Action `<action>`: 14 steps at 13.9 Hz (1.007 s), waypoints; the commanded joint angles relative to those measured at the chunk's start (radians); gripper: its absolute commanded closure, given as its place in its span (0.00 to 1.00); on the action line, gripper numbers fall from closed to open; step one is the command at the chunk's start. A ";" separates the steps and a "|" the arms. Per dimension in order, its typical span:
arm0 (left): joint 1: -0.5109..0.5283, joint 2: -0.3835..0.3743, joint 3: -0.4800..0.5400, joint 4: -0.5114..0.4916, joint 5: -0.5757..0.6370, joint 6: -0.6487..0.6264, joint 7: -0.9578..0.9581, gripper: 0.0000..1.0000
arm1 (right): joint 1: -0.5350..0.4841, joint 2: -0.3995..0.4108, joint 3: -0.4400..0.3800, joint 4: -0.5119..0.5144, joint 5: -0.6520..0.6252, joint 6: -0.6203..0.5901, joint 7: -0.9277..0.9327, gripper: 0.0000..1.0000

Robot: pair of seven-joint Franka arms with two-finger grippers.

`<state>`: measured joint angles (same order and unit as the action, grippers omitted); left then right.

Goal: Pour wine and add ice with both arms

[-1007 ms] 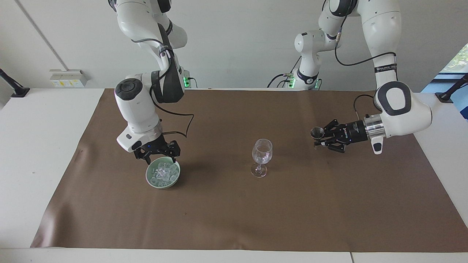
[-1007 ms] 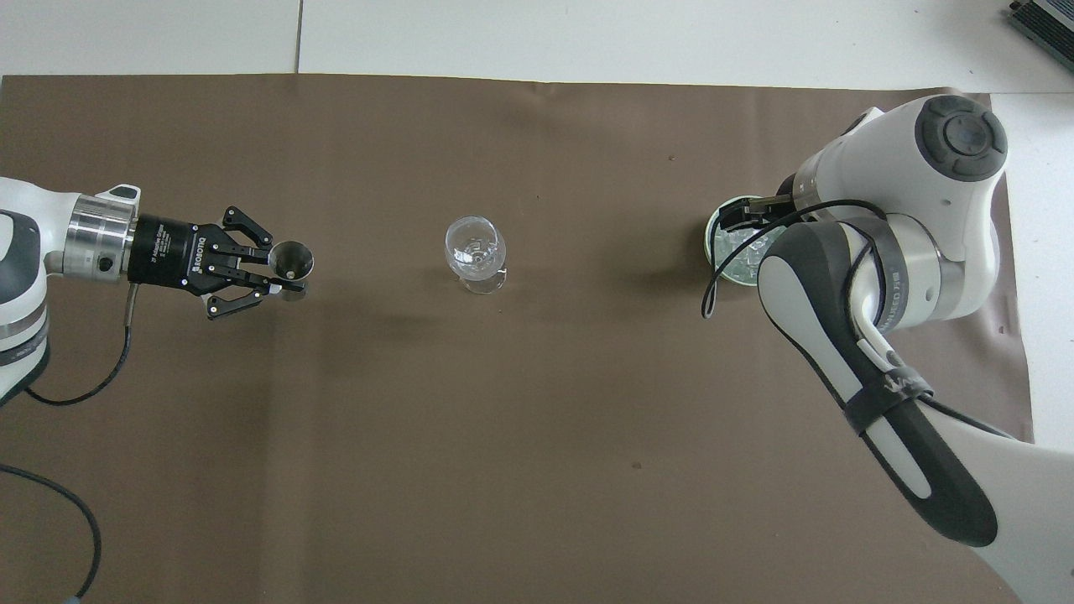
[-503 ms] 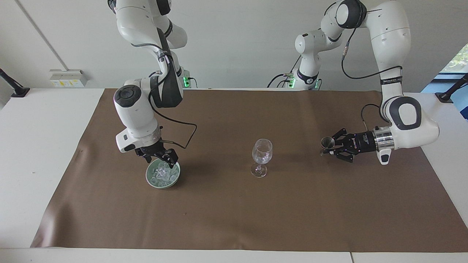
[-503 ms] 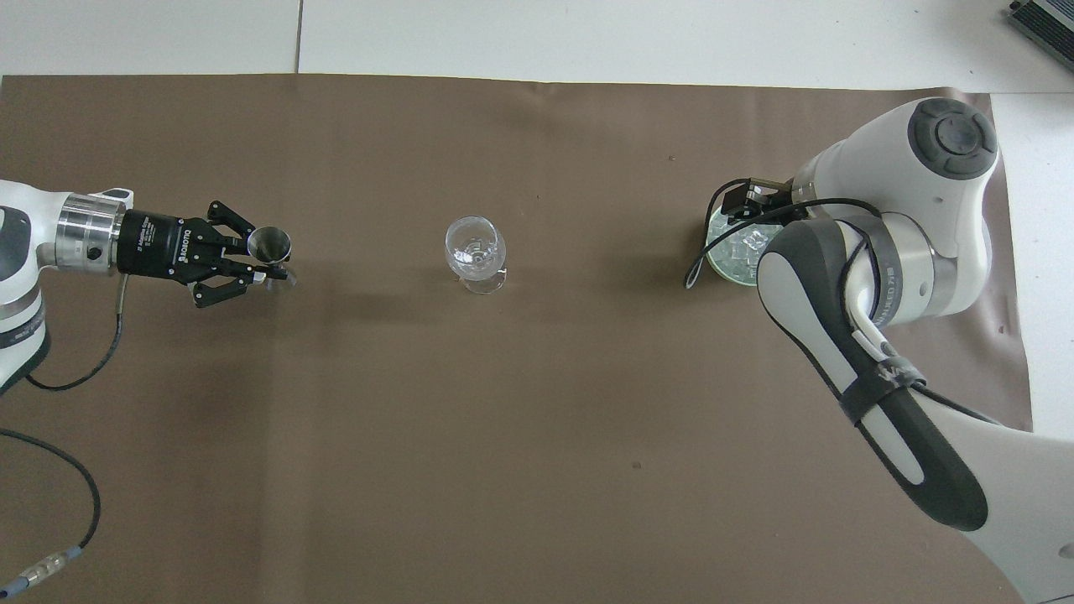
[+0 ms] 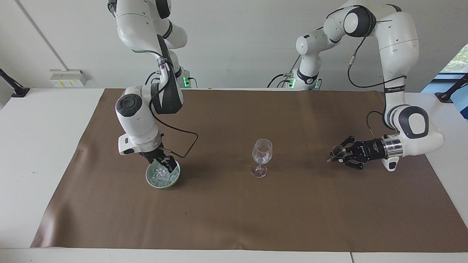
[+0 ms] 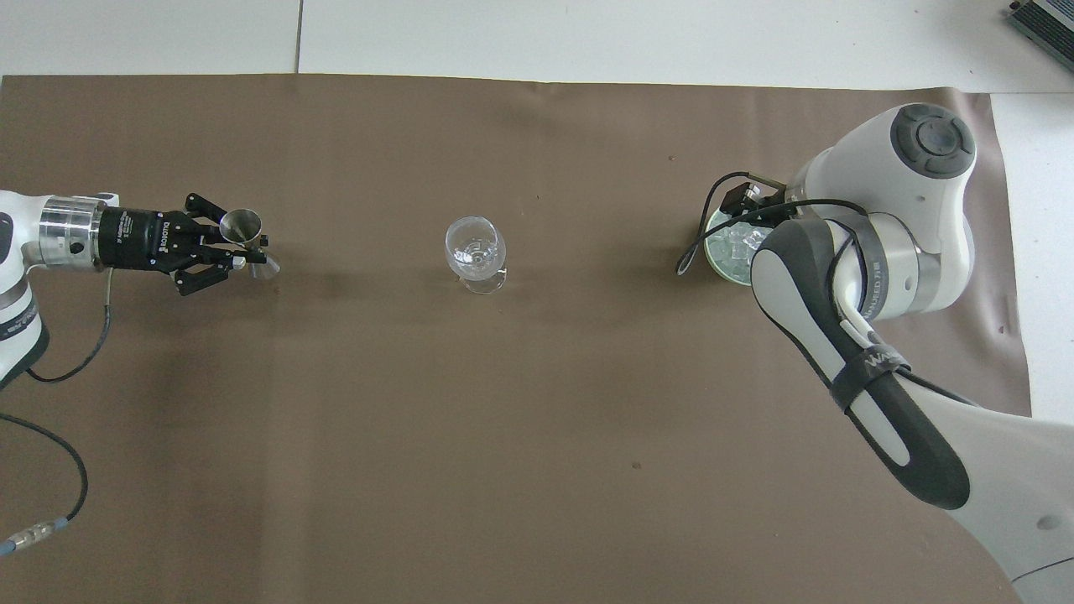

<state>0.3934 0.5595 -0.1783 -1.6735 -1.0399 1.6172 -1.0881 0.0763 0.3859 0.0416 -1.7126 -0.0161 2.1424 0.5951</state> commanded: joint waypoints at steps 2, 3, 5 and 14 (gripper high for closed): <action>0.038 0.040 -0.027 0.037 -0.016 -0.030 0.016 1.00 | -0.024 0.024 0.008 0.010 0.018 0.021 0.015 0.00; 0.039 0.043 -0.027 0.037 -0.020 -0.028 0.017 1.00 | -0.029 0.034 0.008 0.008 0.018 0.034 0.015 0.04; 0.051 0.051 -0.027 0.035 -0.026 -0.028 0.036 1.00 | -0.036 0.041 0.008 0.007 0.016 0.045 0.015 0.14; 0.079 0.071 -0.029 0.021 -0.048 -0.030 0.091 1.00 | -0.015 0.041 0.008 0.019 0.018 0.050 0.120 0.24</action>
<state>0.4448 0.6092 -0.1921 -1.6625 -1.0670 1.6131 -1.0246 0.0633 0.4195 0.0472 -1.7024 -0.0153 2.1762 0.6857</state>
